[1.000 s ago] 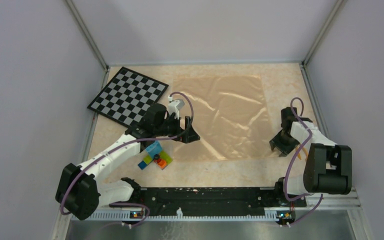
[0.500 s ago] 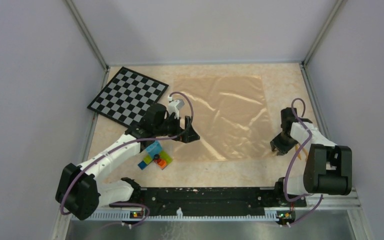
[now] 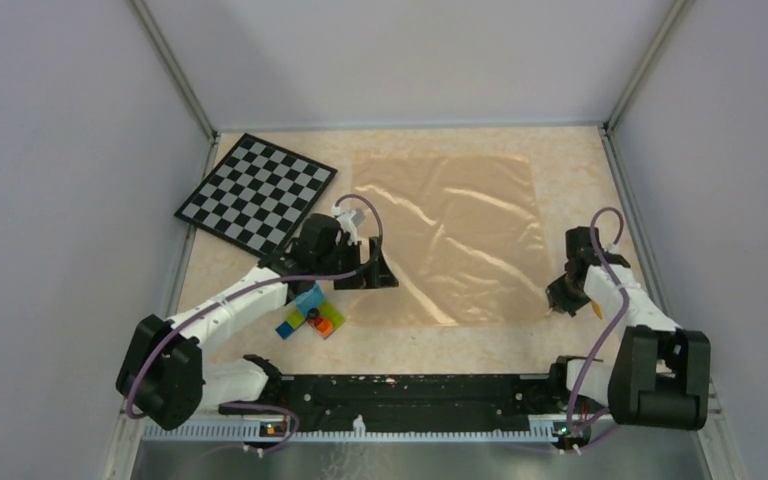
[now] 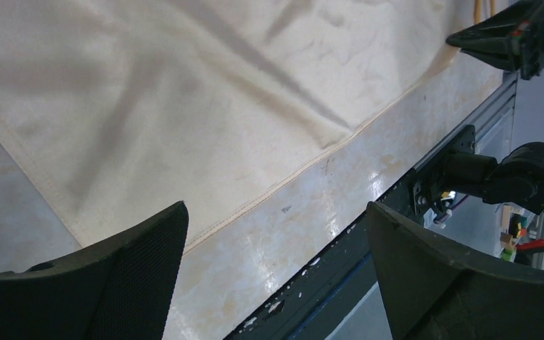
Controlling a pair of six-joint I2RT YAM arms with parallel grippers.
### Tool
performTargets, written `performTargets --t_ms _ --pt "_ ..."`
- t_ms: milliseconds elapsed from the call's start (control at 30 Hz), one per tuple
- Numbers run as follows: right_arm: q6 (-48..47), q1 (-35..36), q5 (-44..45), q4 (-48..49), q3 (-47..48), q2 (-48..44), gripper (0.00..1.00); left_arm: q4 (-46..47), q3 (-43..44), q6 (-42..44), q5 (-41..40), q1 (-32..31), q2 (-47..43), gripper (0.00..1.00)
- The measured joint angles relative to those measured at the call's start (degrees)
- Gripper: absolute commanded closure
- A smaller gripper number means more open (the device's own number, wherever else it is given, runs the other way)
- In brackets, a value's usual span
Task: Fold the napkin into a case and place the utensils inside
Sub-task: Pick up the flattened napkin from the center of the board.
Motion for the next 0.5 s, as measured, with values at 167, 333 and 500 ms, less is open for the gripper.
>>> performTargets --t_ms 167,333,500 --pt "0.44 0.00 1.70 -0.55 -0.83 -7.10 1.00 -5.77 0.04 -8.39 -6.84 -4.39 2.80 0.01" --pt "0.26 0.00 3.52 0.46 -0.87 -9.70 1.00 -13.35 0.26 -22.21 -18.82 -9.75 2.86 0.13" --pt "-0.63 0.00 3.58 2.29 -1.66 -9.57 1.00 -20.50 1.42 -37.38 -30.71 -14.10 3.67 0.22"
